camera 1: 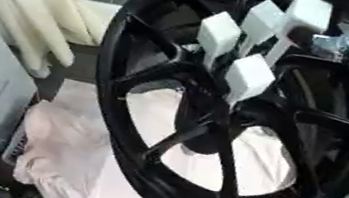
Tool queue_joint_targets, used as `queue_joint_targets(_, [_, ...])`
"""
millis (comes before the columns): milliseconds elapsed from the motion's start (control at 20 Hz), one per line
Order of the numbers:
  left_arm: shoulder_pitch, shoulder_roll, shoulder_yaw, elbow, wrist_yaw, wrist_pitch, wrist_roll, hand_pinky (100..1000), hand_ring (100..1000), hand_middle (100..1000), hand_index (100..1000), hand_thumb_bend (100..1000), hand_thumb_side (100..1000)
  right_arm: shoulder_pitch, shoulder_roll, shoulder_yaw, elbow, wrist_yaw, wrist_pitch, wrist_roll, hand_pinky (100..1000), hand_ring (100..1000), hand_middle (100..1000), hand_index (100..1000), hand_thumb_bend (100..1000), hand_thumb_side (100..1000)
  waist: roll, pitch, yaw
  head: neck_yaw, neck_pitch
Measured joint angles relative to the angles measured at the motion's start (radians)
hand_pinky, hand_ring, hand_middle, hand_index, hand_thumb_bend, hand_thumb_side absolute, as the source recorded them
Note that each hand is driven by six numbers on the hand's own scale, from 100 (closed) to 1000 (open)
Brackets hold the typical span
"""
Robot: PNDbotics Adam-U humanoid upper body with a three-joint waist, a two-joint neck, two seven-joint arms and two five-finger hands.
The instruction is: Pull the pin out of the wheel hub.
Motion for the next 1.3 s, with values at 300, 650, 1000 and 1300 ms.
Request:
queue_joint_targets(300, [-0.003,0.000,0.000,0.000,0.002,-0.001,0.001,605,483,478,682,235,696,0.020,-0.062,-0.094,0.007,-0.074,0.074,-0.051,583,363,175,322,408,355,0.005,-0.007,-0.002,-0.002,0.000])
queue_joint_targets(650, [0.004,-0.010,0.007,0.000,0.002,-0.007,0.015,605,482,477,682,236,692,0.111,-0.195,-0.264,0.013,-0.176,0.180,-0.155,583,362,181,323,104,313,0.021,-0.006,-0.008,0.001,0.000])
queue_joint_targets(1000, [0.013,-0.028,0.028,0.000,0.001,-0.016,0.040,605,482,477,682,236,689,0.276,-0.356,-0.437,0.034,-0.167,0.286,-0.262,636,450,279,437,419,269,0.057,0.024,-0.014,0.021,-0.013])
queue_joint_targets(1300, [0.002,-0.036,0.032,0.000,0.002,-0.023,0.051,606,482,477,681,239,688,0.427,-0.401,-0.589,0.022,-0.080,0.272,-0.355,846,787,744,843,467,725,0.074,0.039,0.003,0.023,-0.031])
